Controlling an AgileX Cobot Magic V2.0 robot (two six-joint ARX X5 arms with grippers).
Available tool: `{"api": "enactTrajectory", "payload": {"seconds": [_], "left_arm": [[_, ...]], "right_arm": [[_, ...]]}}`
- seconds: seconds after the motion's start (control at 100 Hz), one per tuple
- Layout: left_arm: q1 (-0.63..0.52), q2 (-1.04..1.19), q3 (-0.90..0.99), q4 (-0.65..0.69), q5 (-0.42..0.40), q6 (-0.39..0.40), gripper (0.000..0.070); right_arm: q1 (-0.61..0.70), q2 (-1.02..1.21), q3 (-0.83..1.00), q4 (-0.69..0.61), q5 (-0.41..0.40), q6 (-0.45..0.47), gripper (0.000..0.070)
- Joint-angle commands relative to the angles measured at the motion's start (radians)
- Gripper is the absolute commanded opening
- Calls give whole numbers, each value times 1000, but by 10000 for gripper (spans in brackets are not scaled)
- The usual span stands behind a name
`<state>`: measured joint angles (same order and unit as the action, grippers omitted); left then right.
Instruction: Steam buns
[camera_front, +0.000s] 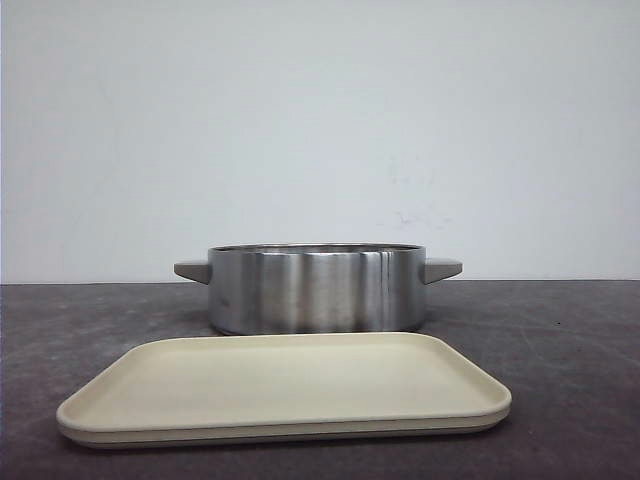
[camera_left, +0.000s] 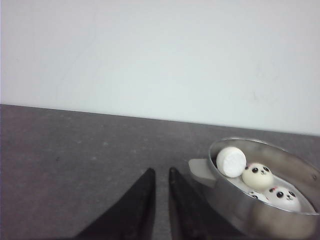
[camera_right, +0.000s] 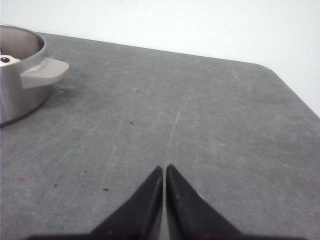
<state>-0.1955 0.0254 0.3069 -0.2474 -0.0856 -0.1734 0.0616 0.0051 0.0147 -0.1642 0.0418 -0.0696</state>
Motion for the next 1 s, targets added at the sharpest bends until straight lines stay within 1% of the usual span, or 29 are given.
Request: {"api": "enactTrajectory", "payload": {"seconds": [0.0,0.08,0.15,0.32,0.49,0.59,0.66,0.77,0.87,0.99], "left_arm": [[14,-15,-56,59,8,-69,0],[33,-22,-125,121,9,-94,0],[45,-22,-169,143,9,-90,0],[87,-22,-248,145,8,-26,0],[126,-22,-293,142,21,-10,0],[130,-23,-293,128,23,17,0],[130,-23,-293,117,23,52,0],[132,-23,-293,56,23,101,0],[145,-23,-293,56,44,138,0],[174,-22,-293,56,45,139,0]], "right_arm": [[0,-2,-2,10,2,18,8],[0,-2,-2,10,1,18,8],[0,-2,-2,10,2,18,8],[0,-2,-2,10,1,18,8],[0,-2,-2,10,1,18,8],[0,-2,-2,10,1,18,8],[0,-2,-2,10,2,18,8],[0,-2,-2,10,2,18,8],[0,-2,-2,10,1,18,8],[0,-2,-2,10,2,18,8]]}}
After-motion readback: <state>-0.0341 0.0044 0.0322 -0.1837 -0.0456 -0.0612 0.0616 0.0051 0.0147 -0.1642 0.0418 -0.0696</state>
